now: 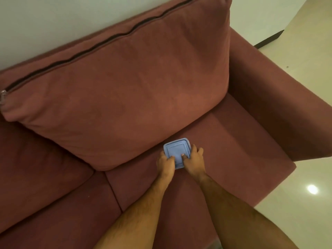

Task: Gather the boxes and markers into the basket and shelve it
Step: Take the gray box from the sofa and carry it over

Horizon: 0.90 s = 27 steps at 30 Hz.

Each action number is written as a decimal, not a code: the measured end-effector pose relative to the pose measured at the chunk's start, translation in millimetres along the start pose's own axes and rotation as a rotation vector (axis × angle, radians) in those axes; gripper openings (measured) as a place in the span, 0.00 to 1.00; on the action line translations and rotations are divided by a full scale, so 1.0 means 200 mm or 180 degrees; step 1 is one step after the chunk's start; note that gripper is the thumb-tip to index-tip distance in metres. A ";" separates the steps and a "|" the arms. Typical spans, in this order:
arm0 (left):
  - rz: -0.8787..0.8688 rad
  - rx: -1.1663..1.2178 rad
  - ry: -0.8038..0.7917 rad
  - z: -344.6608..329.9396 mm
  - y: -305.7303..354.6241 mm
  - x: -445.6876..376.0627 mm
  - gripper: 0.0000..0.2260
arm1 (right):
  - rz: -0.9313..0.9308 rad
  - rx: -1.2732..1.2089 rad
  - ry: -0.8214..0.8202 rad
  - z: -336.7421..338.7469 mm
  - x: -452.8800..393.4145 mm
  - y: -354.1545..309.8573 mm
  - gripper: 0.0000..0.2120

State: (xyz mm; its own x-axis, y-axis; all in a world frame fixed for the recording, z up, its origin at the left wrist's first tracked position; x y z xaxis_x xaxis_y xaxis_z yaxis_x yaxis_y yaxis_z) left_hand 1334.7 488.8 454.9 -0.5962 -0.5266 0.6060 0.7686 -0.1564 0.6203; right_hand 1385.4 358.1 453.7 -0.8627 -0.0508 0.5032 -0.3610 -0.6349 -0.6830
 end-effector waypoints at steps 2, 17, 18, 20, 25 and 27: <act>0.0003 -0.0079 0.0152 0.10 -0.02 0.04 0.19 | 0.0035 -0.0043 -0.0019 -0.02 0.10 -0.05 0.25; -0.0224 0.0161 0.0829 1.16 -0.48 0.46 0.09 | 0.0441 -0.0551 -0.0030 -0.60 1.03 -0.53 0.21; -0.0236 0.0155 0.0817 1.24 -0.55 0.49 0.09 | 0.0457 -0.0551 -0.0017 -0.67 1.11 -0.55 0.21; -0.0296 0.0138 0.0799 1.39 -0.68 0.55 0.08 | 0.0480 -0.0564 0.0027 -0.80 1.28 -0.59 0.21; -0.0487 -0.0053 0.0706 1.82 -1.06 0.71 0.09 | 0.0532 -0.0683 0.0069 -1.18 1.75 -0.66 0.21; -0.0515 -0.0159 0.0669 1.96 -1.19 0.78 0.09 | 0.0477 -0.0802 0.0104 -1.30 1.92 -0.65 0.21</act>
State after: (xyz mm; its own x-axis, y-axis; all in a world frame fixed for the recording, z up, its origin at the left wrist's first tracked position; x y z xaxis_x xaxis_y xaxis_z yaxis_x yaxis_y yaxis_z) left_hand 967.8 771.6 596.3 -0.6550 -0.6524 0.3811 0.6809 -0.2910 0.6721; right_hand 1009.6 622.7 598.1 -0.9225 -0.1020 0.3723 -0.3018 -0.4105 -0.8605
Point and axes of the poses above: each hand's wrist, its own x-axis away from the middle knuckle, its own z-axis out of the back of the hand, y = z × x, the point moved 5 cm from there along -x, towards the middle knuckle, and after that the axes turned 8 degrees about -x, right-handed, at the moved point
